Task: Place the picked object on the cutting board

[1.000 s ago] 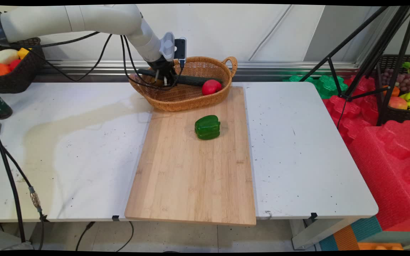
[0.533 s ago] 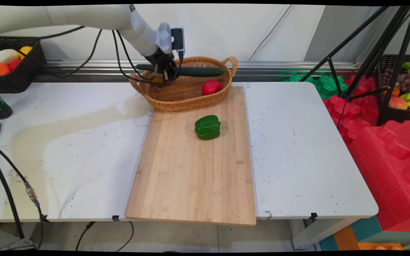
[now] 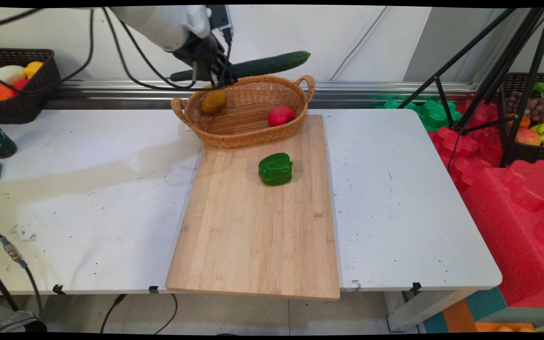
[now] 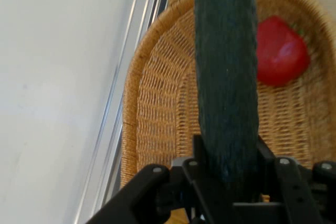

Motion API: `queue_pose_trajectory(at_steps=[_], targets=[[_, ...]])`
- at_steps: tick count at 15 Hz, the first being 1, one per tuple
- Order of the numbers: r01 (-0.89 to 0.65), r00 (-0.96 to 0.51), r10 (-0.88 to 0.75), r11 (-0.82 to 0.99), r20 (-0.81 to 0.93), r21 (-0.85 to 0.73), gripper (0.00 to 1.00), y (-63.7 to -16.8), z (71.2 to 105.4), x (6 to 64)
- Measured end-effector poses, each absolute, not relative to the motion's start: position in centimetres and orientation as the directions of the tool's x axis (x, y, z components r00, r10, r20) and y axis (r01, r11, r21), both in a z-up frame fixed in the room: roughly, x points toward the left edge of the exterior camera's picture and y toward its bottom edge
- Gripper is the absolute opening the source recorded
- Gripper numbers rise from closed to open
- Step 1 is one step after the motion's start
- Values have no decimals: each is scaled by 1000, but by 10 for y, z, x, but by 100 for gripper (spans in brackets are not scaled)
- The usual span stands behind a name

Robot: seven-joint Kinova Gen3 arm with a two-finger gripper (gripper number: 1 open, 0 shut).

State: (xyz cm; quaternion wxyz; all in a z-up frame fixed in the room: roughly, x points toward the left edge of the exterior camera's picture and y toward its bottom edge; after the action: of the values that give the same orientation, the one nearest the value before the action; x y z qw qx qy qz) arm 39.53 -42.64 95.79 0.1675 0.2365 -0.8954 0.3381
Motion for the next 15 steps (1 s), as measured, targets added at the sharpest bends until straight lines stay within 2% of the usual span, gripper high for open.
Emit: queue_pose_trajectory(at_steps=[6, 15], targets=[[-573, -783, -297, 684, 546, -451, 0, -349, 996, 387], [-484, -788, -234, 807, 570, -339, 0, -243, 1004, 373]])
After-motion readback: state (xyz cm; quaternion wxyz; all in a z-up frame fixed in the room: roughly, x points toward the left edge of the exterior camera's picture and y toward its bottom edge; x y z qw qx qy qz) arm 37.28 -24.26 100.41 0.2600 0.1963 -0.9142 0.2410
